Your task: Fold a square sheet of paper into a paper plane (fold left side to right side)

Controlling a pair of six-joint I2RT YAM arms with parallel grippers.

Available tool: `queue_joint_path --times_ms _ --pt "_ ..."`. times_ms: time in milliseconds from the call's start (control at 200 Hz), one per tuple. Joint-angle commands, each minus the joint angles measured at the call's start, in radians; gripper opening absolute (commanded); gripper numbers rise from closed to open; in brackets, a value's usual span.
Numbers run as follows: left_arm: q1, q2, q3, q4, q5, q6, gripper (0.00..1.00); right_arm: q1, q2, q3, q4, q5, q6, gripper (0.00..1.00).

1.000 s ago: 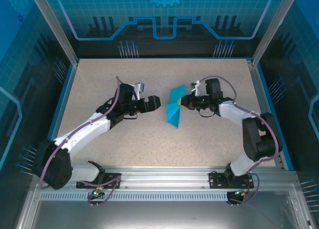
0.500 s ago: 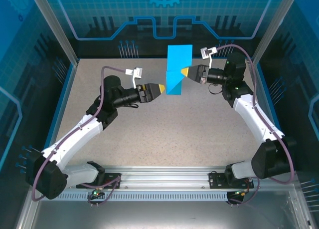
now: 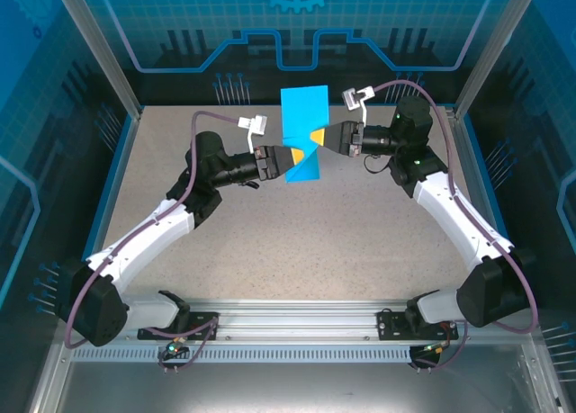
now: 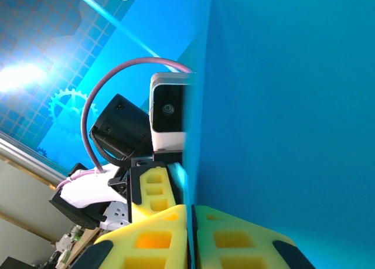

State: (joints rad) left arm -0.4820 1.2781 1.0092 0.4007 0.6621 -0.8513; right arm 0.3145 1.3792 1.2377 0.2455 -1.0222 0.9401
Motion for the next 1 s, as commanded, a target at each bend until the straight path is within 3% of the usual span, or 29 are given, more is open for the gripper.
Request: queue_joint_path --times_ms 0,125,205,350,445,530,645,780,890,995 --pt "-0.007 -0.016 -0.003 0.048 -0.002 -0.004 0.31 0.008 -0.013 0.018 -0.01 0.001 0.004 0.12" --pt "-0.008 -0.021 -0.02 0.047 -0.014 -0.006 0.18 0.002 -0.021 0.013 -0.061 0.014 -0.029 0.14" --pt "-0.009 -0.032 -0.03 0.02 -0.035 0.01 0.14 -0.014 -0.032 0.012 -0.125 0.031 -0.067 0.23" --pt "-0.014 -0.065 -0.023 -0.196 -0.155 0.124 0.13 -0.042 -0.078 0.039 -0.453 0.181 -0.272 0.54" --pt "-0.039 -0.077 0.002 -0.412 -0.315 0.239 0.13 -0.052 -0.108 0.048 -0.685 0.392 -0.4 0.74" --pt "-0.081 -0.055 0.037 -0.613 -0.478 0.337 0.13 -0.061 -0.126 0.023 -0.841 0.602 -0.458 0.99" --pt "-0.166 0.044 0.123 -0.878 -0.747 0.414 0.1 -0.085 -0.12 -0.034 -0.986 0.835 -0.478 1.0" --pt "-0.261 0.23 0.279 -1.182 -1.031 0.387 0.06 -0.132 -0.13 -0.175 -0.969 0.902 -0.44 1.0" --pt "-0.312 0.388 0.394 -1.373 -1.176 0.28 0.03 -0.169 -0.138 -0.265 -0.932 0.901 -0.405 0.99" --pt "-0.336 0.513 0.468 -1.459 -1.21 0.183 0.1 -0.18 -0.129 -0.284 -0.939 0.91 -0.417 0.99"
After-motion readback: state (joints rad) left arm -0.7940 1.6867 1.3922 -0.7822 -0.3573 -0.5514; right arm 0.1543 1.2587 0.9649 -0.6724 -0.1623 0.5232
